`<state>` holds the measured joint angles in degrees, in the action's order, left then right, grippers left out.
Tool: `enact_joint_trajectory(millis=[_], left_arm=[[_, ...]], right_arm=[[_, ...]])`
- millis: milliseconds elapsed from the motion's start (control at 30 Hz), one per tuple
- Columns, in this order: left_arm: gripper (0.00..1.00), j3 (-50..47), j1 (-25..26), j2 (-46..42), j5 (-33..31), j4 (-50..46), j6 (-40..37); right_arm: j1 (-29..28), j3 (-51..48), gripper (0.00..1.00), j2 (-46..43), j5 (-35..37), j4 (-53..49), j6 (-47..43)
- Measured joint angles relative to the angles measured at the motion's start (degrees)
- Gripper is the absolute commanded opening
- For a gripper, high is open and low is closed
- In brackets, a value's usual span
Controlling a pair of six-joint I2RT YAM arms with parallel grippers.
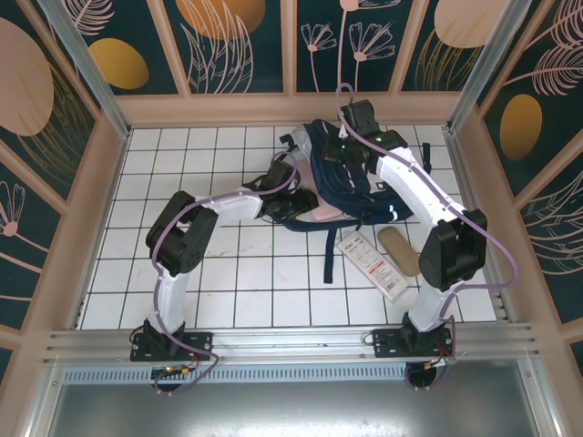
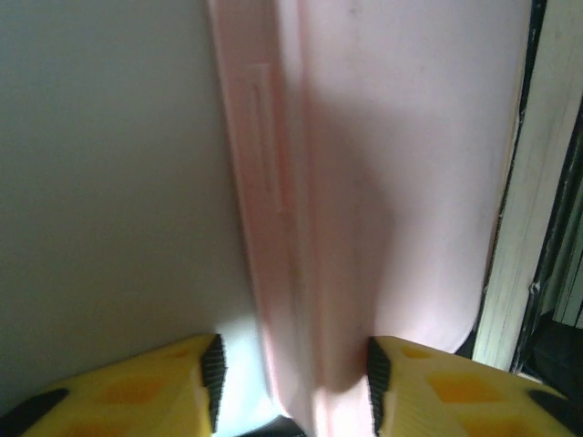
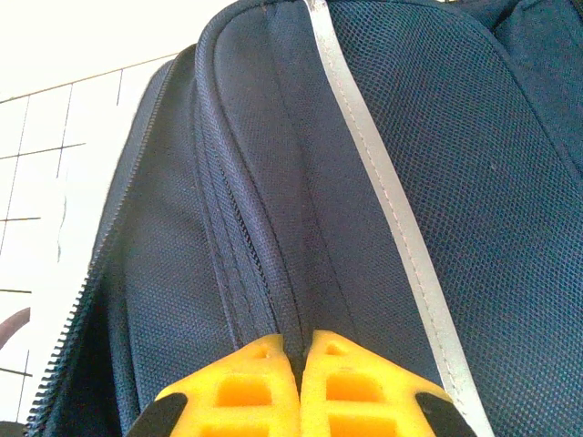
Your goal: Pack the student bag
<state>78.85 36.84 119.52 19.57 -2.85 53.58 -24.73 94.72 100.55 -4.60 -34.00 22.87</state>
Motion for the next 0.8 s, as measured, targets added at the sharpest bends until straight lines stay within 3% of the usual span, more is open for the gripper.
enact_joint_trajectory(millis=[433,567,800], left_arm=[[0.38,10.1,-1.4,5.8,-2.1,-1.9,-0.2],[0.53,11.1,-1.7,6.1,-2.7,-2.4,-1.1],[0.73,11.3,-1.8,6.0,-3.6,-3.4,-2.7]], right_arm=[[0.1,-1.9,0.00,0.0,0.0,0.8,0.0],[0.0,-1.9,0.01,0.0,0.0,0.9,0.0],[0.1,-1.9,0.30,0.0,0.5,0.7,0.4]])
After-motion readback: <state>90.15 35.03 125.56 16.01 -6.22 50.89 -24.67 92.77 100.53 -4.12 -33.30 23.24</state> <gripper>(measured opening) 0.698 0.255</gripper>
